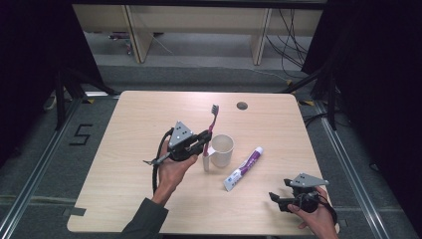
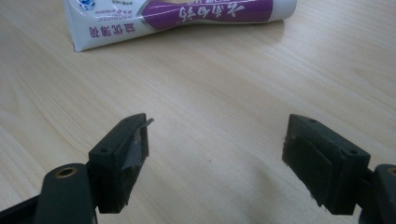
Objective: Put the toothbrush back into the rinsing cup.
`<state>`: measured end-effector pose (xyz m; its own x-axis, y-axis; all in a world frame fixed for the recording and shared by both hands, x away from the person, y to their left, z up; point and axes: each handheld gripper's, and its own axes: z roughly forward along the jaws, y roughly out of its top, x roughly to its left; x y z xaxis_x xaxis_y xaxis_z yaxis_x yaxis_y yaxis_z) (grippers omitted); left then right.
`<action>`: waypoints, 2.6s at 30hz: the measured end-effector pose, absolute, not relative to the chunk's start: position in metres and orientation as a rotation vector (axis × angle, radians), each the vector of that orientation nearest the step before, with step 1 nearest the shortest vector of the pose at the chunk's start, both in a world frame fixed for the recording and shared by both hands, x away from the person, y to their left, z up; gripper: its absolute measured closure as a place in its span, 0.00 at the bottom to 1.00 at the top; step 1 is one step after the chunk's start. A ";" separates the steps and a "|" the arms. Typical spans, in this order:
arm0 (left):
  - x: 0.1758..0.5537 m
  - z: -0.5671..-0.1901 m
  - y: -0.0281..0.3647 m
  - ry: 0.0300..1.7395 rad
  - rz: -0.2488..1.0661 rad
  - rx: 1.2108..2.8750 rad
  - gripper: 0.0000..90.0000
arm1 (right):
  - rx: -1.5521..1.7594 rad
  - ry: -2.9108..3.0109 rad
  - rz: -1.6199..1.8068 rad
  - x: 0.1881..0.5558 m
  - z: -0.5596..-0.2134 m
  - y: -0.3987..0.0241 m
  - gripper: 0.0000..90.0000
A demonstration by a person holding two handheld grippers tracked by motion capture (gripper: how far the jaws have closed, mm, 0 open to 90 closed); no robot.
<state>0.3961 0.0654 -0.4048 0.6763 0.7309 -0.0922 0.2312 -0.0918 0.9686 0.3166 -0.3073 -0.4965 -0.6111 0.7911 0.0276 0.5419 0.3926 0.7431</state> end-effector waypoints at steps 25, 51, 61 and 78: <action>0.397 -0.431 0.067 0.810 0.499 1.667 0.92 | 1.159 2.333 1.066 0.317 -0.498 -0.307 0.26; 0.387 -0.446 0.071 0.813 0.490 1.762 0.85 | 1.167 2.336 1.066 0.316 -0.497 -0.306 0.26; 0.383 -0.438 0.078 0.860 0.500 1.747 0.50 | 1.161 2.335 1.058 0.316 -0.497 -0.307 0.26; 0.349 -0.435 0.116 0.893 0.444 1.782 0.29 | 1.191 2.335 1.061 0.316 -0.496 -0.307 0.26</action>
<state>0.3491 0.1159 -0.4349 0.6529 0.7488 -0.1137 0.3613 -0.1760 0.9157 0.3160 -0.3073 -0.4964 -0.6051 0.7943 0.0533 0.5627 0.3794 0.7345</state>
